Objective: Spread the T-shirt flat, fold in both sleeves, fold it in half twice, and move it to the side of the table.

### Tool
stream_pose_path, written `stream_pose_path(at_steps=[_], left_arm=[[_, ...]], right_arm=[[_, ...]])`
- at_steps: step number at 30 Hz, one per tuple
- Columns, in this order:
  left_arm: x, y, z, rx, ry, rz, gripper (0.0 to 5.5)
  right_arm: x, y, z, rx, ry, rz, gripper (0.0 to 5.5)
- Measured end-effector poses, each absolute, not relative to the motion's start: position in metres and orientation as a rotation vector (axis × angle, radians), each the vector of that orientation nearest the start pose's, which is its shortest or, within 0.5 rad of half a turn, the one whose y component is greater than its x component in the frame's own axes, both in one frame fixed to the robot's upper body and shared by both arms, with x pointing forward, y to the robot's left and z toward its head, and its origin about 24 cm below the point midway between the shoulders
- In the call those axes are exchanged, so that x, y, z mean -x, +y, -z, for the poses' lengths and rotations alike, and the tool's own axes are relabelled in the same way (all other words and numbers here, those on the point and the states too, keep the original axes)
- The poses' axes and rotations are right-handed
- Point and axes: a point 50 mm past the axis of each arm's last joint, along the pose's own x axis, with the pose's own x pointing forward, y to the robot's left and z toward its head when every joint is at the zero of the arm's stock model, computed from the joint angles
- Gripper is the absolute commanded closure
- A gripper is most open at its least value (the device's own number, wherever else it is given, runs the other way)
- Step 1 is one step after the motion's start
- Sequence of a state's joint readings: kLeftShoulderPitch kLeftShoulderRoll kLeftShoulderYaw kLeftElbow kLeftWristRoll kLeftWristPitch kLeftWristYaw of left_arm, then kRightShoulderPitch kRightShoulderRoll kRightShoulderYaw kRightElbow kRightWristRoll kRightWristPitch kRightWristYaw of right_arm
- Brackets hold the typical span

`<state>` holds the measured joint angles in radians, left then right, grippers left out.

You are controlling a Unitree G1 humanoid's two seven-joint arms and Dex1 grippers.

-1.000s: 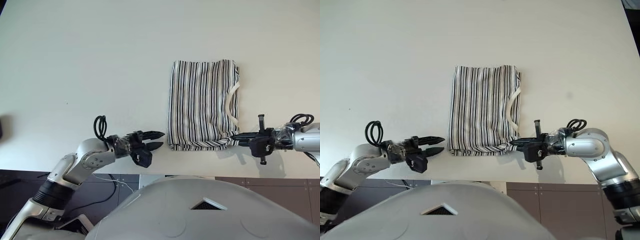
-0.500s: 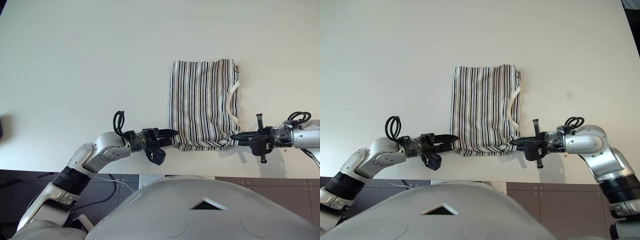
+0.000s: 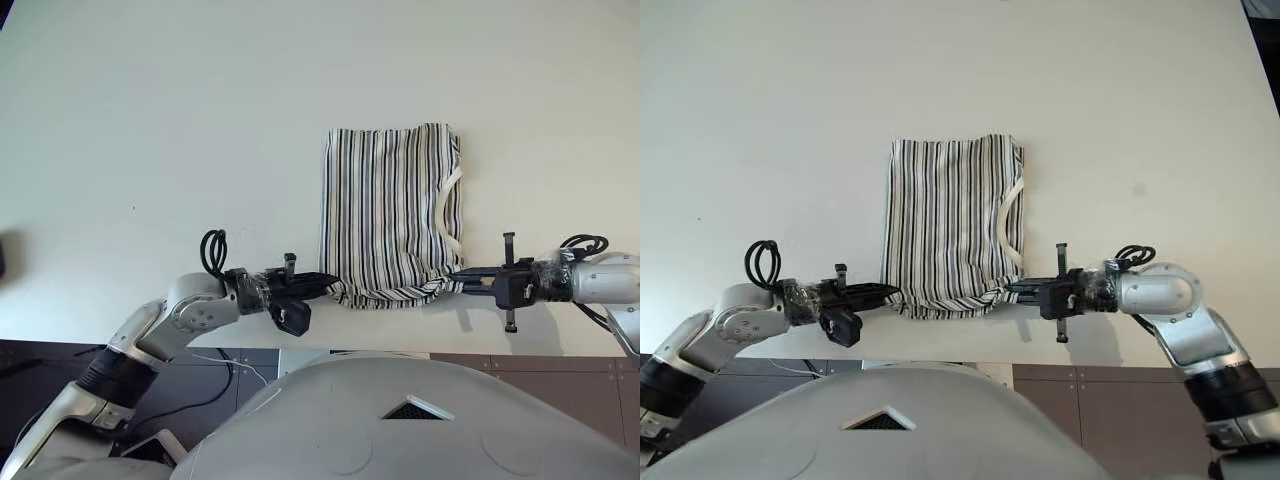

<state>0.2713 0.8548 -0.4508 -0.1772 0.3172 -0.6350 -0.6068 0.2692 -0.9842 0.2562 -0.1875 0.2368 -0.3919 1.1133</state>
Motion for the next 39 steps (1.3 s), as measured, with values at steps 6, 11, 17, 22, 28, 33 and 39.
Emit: stream_pose_path(at_steps=[6, 11, 17, 22, 28, 33, 39], left_arm=[[-0.165, 0.17, -0.066, -0.417, 0.067, 1.117, 5.4], [-0.225, 0.182, -0.086, -0.216, 0.119, 0.907, 5.4], [-0.278, 0.174, -0.075, -0.175, 0.196, 0.864, 5.4], [-0.296, 0.163, -0.059, -0.282, 0.206, 0.945, 5.4], [-0.311, 0.152, -0.052, -0.342, 0.187, 0.963, 4.94], [-0.32, 0.151, -0.042, -0.343, 0.21, 0.949, 4.14], [-0.337, 0.154, -0.04, -0.463, 0.187, 0.842, 4.09]], right_arm=[[-0.164, -0.194, -0.092, 0.23, 0.295, -1.391, 5.4], [-0.23, -0.181, -0.11, 0.085, 0.255, -1.127, 5.4], [-0.267, -0.163, -0.079, 0.103, 0.312, -0.958, 5.4], [-0.269, -0.164, -0.072, 0.102, 0.308, -0.907, 5.4], [-0.261, -0.173, -0.067, 0.077, 0.322, -0.865, 5.4], [-0.263, -0.167, -0.057, 0.148, 0.289, -0.846, 4.42], [-0.272, -0.173, -0.048, 0.184, 0.296, -0.729, 3.55]])
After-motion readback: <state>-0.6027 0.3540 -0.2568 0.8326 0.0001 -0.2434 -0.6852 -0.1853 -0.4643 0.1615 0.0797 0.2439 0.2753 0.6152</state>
